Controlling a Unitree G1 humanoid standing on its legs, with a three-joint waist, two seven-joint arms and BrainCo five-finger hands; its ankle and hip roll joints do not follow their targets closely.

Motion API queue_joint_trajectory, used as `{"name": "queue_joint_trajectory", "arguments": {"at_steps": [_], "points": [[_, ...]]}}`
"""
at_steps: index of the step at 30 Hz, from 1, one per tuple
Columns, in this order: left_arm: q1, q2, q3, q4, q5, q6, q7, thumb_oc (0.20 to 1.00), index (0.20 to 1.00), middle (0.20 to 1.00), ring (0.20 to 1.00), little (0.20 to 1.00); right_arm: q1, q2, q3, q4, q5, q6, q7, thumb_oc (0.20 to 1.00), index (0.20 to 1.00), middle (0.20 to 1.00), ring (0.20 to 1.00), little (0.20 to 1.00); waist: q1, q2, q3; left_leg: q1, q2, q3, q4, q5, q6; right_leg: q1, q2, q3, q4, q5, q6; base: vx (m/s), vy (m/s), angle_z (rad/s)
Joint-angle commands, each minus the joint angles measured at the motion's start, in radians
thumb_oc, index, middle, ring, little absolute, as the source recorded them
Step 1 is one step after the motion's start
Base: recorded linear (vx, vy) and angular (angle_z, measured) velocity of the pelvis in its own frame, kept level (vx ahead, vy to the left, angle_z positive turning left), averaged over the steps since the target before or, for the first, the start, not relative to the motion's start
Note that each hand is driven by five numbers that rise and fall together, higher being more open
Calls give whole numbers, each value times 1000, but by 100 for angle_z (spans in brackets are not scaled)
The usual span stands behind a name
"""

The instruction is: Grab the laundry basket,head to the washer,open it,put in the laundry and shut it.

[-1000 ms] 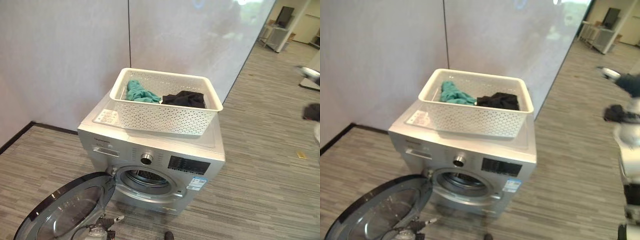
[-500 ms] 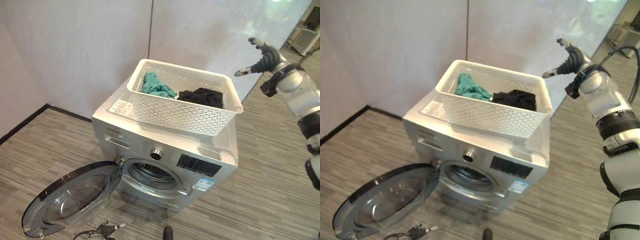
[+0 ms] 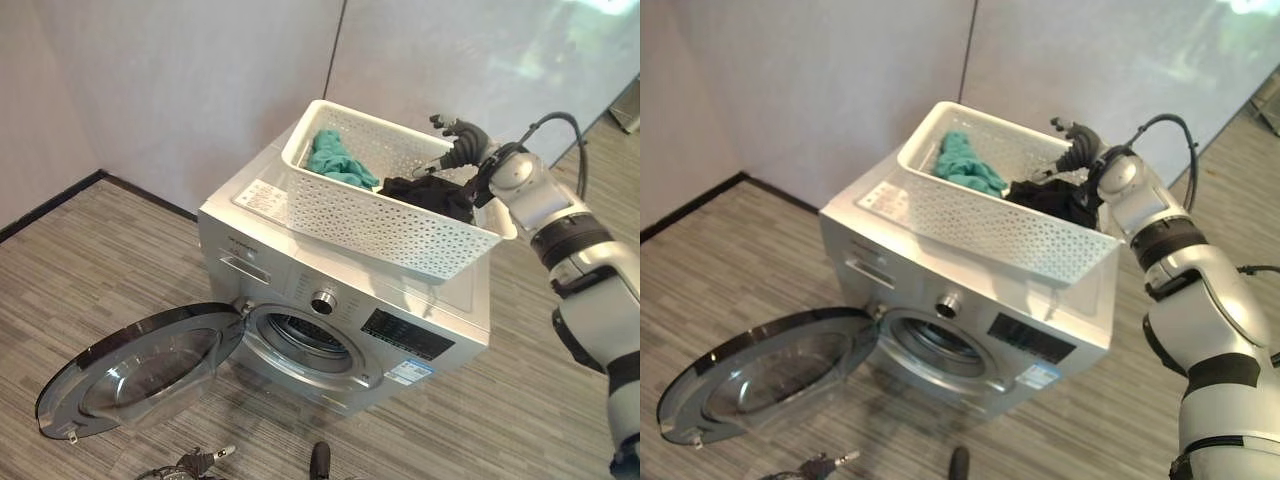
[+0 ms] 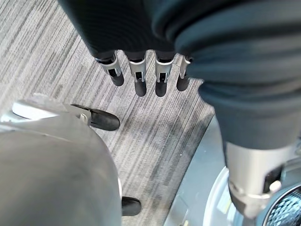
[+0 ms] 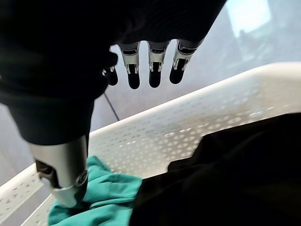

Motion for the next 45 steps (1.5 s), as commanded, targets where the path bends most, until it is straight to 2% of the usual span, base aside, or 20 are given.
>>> {"name": "queue_joint_trajectory", "arguments": {"at_steps": [1,6,10,17,24,32,38,45], "points": [[-44,42,-4,25,-18,-18,7,1000,1000,1000,1000,1000,-192,-21,31,110,0,1,-21,1000,1000,1000,1000,1000,31,-56,20,-41,-12,10,-5,35,44,21,-72,4,57,-104,84,0,0,0],[-33,52,8,24,-29,-20,11,1000,1000,1000,1000,1000,-206,3,25,136,29,9,-28,1000,1000,1000,1000,1000,45,-69,30,-53,-8,5,-5,37,40,22,-68,-4,49,-105,80,11,-8,5],[-14,52,54,9,-109,-28,9,1000,1000,1000,1000,1000,-189,15,29,121,39,6,-22,1000,1000,1000,1000,1000,63,-73,40,-59,-6,-5,-3,40,39,22,-64,-10,46,-107,78,15,-10,6],[-22,64,105,-7,-173,-44,29,1000,1000,1000,1000,1000,-191,-5,35,143,43,5,-21,1000,1000,1000,1000,1000,80,-75,60,-94,-6,-30,-12,61,31,9,-65,-39,38,-107,77,1,-4,15],[-36,68,100,-19,-191,-53,32,1000,1000,1000,1000,1000,-208,-51,47,227,14,22,-8,1000,1000,1000,1000,1000,98,-60,96,-158,-13,-75,-13,83,26,-19,-72,-79,38,-112,71,13,-9,19],[-72,61,58,-49,-195,-54,29,1000,1000,1000,1000,1000,-174,-99,88,387,-161,62,50,1000,1000,1000,1000,1000,128,-24,146,-252,-32,-141,-8,117,17,-58,-83,-137,39,-116,61,-7,-25,37],[-72,54,34,-64,-195,-53,26,1000,1000,1000,1000,1000,-132,-95,84,390,-190,67,74,1000,1000,1000,1000,1000,147,-6,176,-293,-43,-164,-4,131,18,-87,-80,-149,37,-113,56,-19,-14,15],[-79,43,23,-58,-194,-58,27,1000,1000,1000,1000,1000,-128,-70,135,316,-206,51,90,1000,1000,1000,1000,1000,153,-7,189,-297,-40,-163,-2,133,18,-92,-72,-145,34,-115,52,-5,-2,0]]}}
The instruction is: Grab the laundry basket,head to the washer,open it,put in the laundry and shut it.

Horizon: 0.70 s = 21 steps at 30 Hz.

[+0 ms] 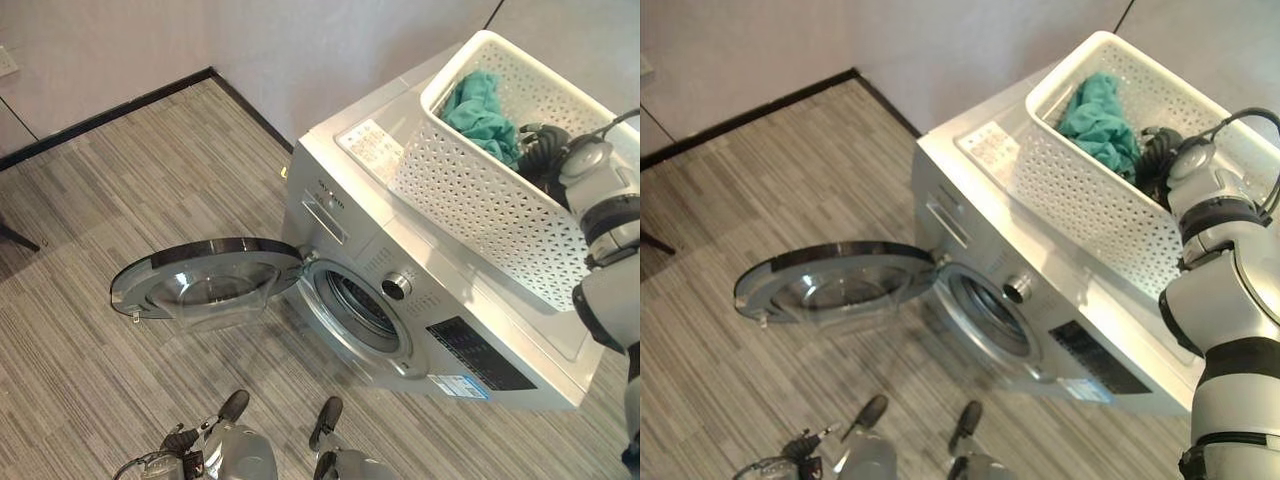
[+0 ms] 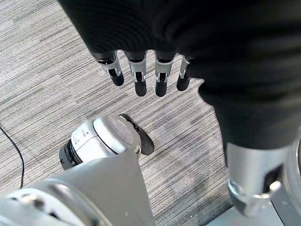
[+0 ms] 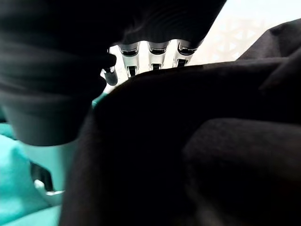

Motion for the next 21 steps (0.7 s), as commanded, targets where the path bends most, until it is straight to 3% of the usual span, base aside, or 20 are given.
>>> {"name": "queue_joint_trajectory", "arguments": {"at_steps": [1,7,8,12,19,20,21], "points": [[-73,2,-32,22,-3,-18,7,1000,1000,1000,1000,1000,7,41,84,-28,-35,-12,8,1000,1000,1000,1000,1000,28,-17,78,36,-32,71,-97,108,70,64,-51,75,35,-96,80,-2,-3,-3],[-75,-3,-29,36,18,-21,8,1000,1000,1000,1000,1000,5,78,134,-165,7,-40,23,1000,1000,1000,1000,1000,26,-33,72,63,-18,88,-94,96,70,78,-41,88,35,-98,81,-1,0,-7],[-68,-2,-20,36,28,-22,6,1000,1000,1000,1000,1000,7,77,167,-277,42,-58,47,1000,1000,1000,1000,1000,28,-47,71,73,-10,93,-90,90,70,82,-37,93,38,-98,84,1,-24,-17],[-55,4,-13,34,57,-29,-4,1000,1000,1000,1000,1000,11,56,231,-388,84,-73,84,1000,1000,1000,1000,1000,41,-78,66,94,6,105,-84,79,69,94,-31,93,38,-98,88,7,-31,-27],[-71,6,-31,17,57,-37,-6,1000,1000,1000,1000,1000,20,60,213,-269,61,-75,62,1000,1000,1000,1000,1000,67,-84,73,88,8,97,-92,86,64,97,-32,73,38,-105,88,-3,-3,1],[-72,6,-33,18,57,-37,-6,1000,1000,1000,1000,1000,22,67,206,-233,42,-71,57,796,796,796,796,796,69,-81,75,84,7,94,-94,88,64,97,-33,70,37,-105,88,-9,-3,14],[-71,6,-34,18,56,-36,-5,1000,1000,1000,1000,1000,24,72,196,-204,19,-67,50,457,457,457,457,457,71,-77,77,80,4,92,-96,91,64,96,-33,68,36,-104,87,-10,6,15]]}}
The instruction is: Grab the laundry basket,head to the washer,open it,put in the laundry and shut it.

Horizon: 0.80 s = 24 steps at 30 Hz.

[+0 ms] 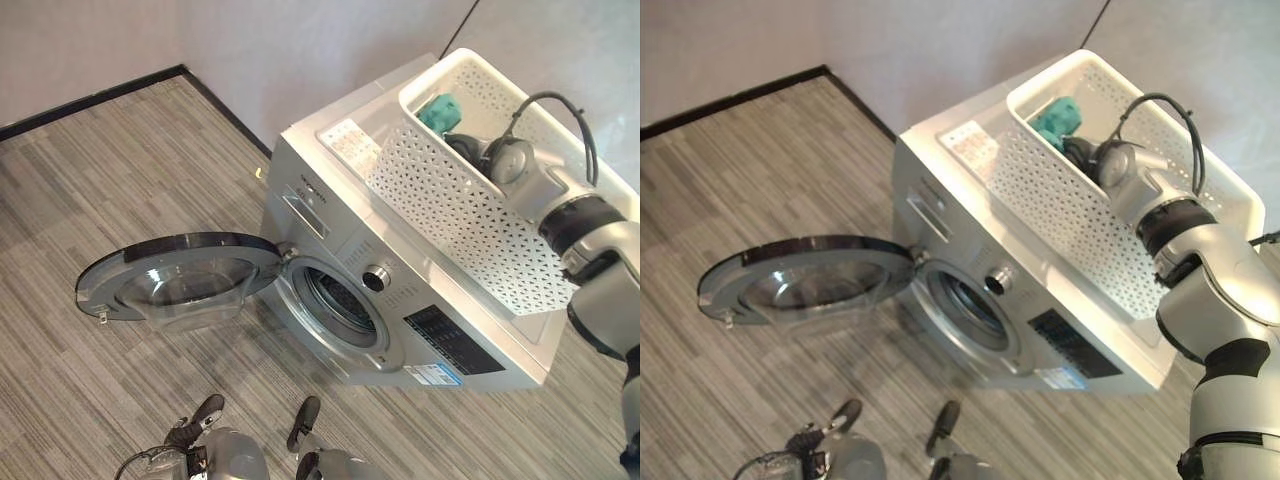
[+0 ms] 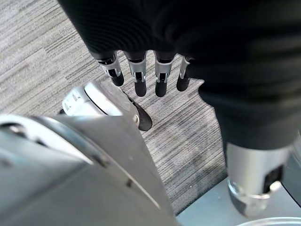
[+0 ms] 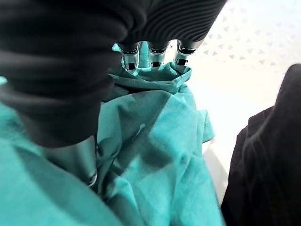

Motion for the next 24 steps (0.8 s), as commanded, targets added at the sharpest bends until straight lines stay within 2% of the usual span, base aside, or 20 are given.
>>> {"name": "queue_joint_trajectory", "arguments": {"at_steps": [1,6,12,16,18,20,24], "points": [[-65,11,-18,20,13,-20,-2,1000,1000,1000,1000,1000,-27,37,-1,87,-53,-4,-18,200,200,200,200,200,44,3,71,21,-32,42,-96,99,79,60,-67,30,35,-115,93,-9,6,12],[-53,19,1,46,11,-10,6,1000,1000,1000,1000,1000,-22,45,-82,193,-112,9,-76,200,200,200,200,200,39,20,70,16,-41,40,-98,102,85,58,-72,33,36,-111,93,-3,19,9],[-47,24,28,82,19,0,21,1000,1000,1000,1000,1000,-44,45,-188,213,-87,15,-166,200,200,200,200,200,15,37,53,29,-49,48,-101,96,91,60,-79,45,42,-112,95,1,33,2],[-42,6,22,81,33,-3,32,1000,1000,1000,1000,1000,-60,26,-278,179,-14,-2,-253,200,200,200,200,200,-13,55,23,56,-57,59,-101,80,100,74,-92,54,53,-116,99,6,65,1],[-42,2,17,82,35,-4,33,1000,1000,1000,1000,1000,-68,23,-287,169,-4,-3,-262,200,200,200,200,200,-19,57,16,62,-58,63,-100,77,100,77,-93,57,54,-117,100,12,61,-1],[-41,-16,1,83,34,-7,40,1000,1000,1000,1000,1000,-86,15,-336,141,40,-14,-323,200,200,200,200,200,-39,68,-10,83,-62,72,-99,68,104,90,-102,63,60,-120,101,26,81,-7],[-30,-42,-18,77,44,-9,45,1000,1000,1000,1000,1000,-87,-20,-391,25,73,-34,-400,200,200,200,200,200,-68,83,-42,112,-70,83,-97,53,110,107,-110,74,72,-129,102,19,64,-14]]}}
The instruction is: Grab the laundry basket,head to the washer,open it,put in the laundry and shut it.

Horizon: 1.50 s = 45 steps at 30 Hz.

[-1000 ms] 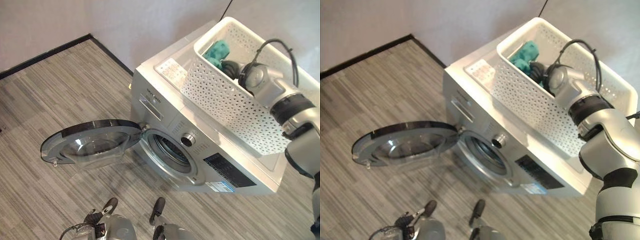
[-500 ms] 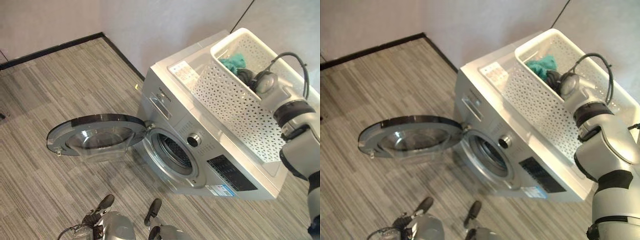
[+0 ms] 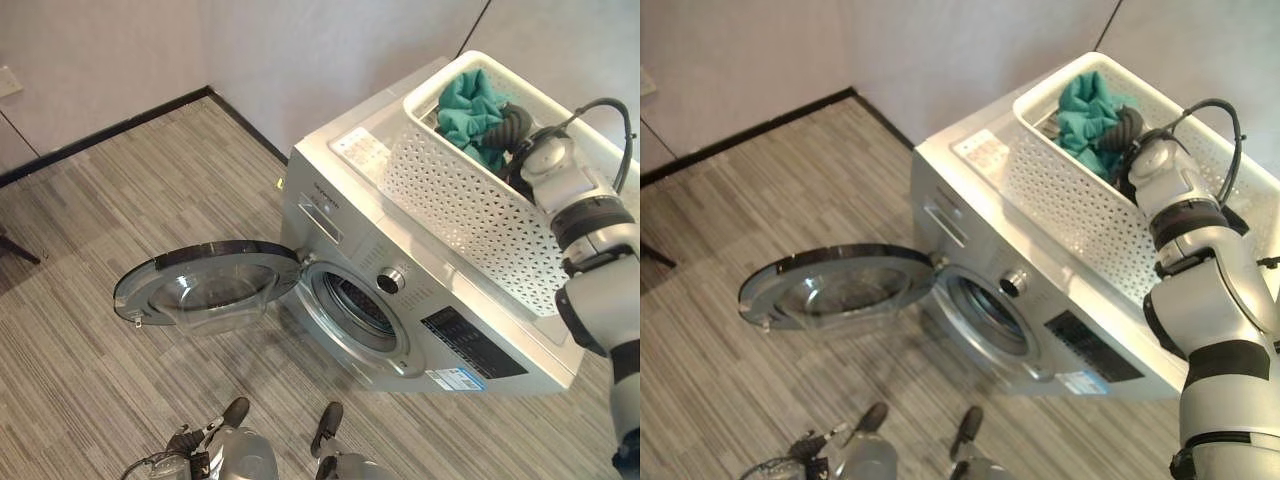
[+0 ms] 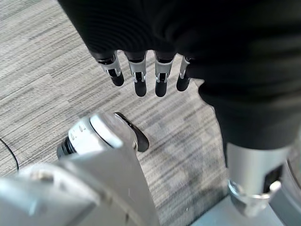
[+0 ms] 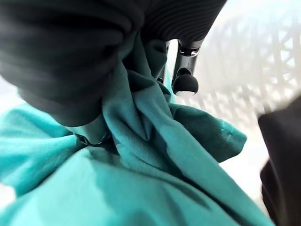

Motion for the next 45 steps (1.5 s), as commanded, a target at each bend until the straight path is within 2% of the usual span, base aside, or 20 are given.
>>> {"name": "queue_joint_trajectory", "arguments": {"at_steps": [1,5,8,9,12,13,20,27,29,31,34,39,40,41,42,45], "points": [[-35,13,-50,49,42,-11,17,1000,1000,1000,1000,1000,-90,-63,-38,-52,43,-48,-124,200,200,200,200,200,-28,-8,-22,100,-17,76,-122,46,100,94,-65,58,72,-158,110,14,53,-2],[-13,-3,-61,53,68,-10,18,1000,1000,1000,1000,1000,-51,-123,-106,-196,53,-76,-199,200,200,200,200,200,-46,8,-54,132,-23,83,-121,32,106,118,-73,62,81,-168,111,26,54,-8],[-1,-9,-67,52,90,-8,17,1000,1000,1000,1000,1000,-20,-169,-160,-279,62,-94,-233,200,200,200,200,200,-58,20,-72,149,-28,85,-119,25,111,132,-78,66,91,-175,110,13,57,-7],[7,-11,-70,47,115,-9,15,1000,1000,1000,1000,1000,0,-208,-186,-334,60,-103,-244,200,200,200,200,200,-66,26,-85,160,-31,87,-118,20,113,140,-81,70,95,-180,111,12,43,-3],[13,-10,-74,43,120,-9,12,1000,1000,1000,1000,1000,16,-226,-205,-363,58,-107,-251,200,200,200,200,200,-69,28,-90,165,-32,87,-118,18,114,144,-82,72,97,-181,111,3,30,-1],[20,-18,-72,41,133,-8,9,1000,1000,1000,1000,1000,52,-254,-241,-430,39,-114,-269,200,200,200,200,200,-78,37,-99,171,-36,89,-118,15,118,148,-86,73,101,-182,112,-8,52,-10],[35,-28,-62,51,188,-2,5,1000,1000,1000,1000,1000,175,-293,-368,-611,-3,-142,-308,200,200,200,200,200,-100,55,-121,192,-53,110,-124,7,133,147,-100,95,104,-169,121,-18,48,-8],[35,-35,-72,27,222,-10,9,1000,1000,1000,1000,1000,266,-281,-440,-753,-42,-151,-310,200,200,200,200,200,-113,63,-126,203,-68,128,-125,3,146,145,-113,114,108,-159,129,-34,33,-12],[32,-31,-118,-56,283,-30,20,1000,1000,1000,1000,1000,334,-289,-499,-880,-70,-170,-315,200,200,200,200,200,-121,68,-127,197,-81,137,-123,11,151,137,-127,118,104,-141,134,-101,38,-3],[34,-29,-128,-80,289,-35,22,1000,1000,1000,1000,1000,342,-288,-508,-909,-75,-176,-314,200,200,200,200,200,-123,71,-127,197,-83,140,-123,11,151,137,-129,118,102,-139,136,-63,19,-5],[45,-16,-140,-188,302,-49,23,1000,1000,1000,1000,1000,458,-267,-576,-1073,-92,-201,-279,200,200,200,200,200,-130,80,-129,200,-87,151,-124,10,155,136,-135,125,95,-129,141,-48,11,-10],[70,10,-150,-322,320,-56,21,1000,1000,1000,1000,1000,581,-229,-613,-1211,-71,-217,-211,200,200,200,200,200,-136,84,-126,205,-87,159,-124,11,158,137,-135,132,99,-128,140,-28,-2,-9],[88,32,-153,-433,343,-67,19,1000,1000,1000,1000,1000,651,-213,-629,-1271,-34,-234,-169,200,200,200,200,200,-142,89,-122,201,-90,160,-123,17,159,133,-138,132,101,-123,142,0,0,0],[92,36,-155,-437,343,-65,19,1000,1000,1000,1000,1000,661,-211,-636,-1277,-34,-232,-167,200,200,200,200,200,-140,88,-125,204,-87,160,-125,13,159,136,-136,131,100,-127,142,-36,-9,0],[119,73,-165,-566,373,-70,4,1000,1000,1000,1000,1000,740,-192,-659,-1327,-8,-243,-135,200,200,200,200,200,-142,93,-121,203,-86,161,-126,15,159,137,-137,129,100,-126,143,-30,-11,0],[163,156,-177,-791,429,-81,-42,1000,1000,1000,1000,1000,869,-182,-693,-1412,31,-255,-66,200,200,200,200,200,-148,102,-116,200,-84,161,-128,17,159,135,-138,126,101,-127,146,-20,-12,6]]}}
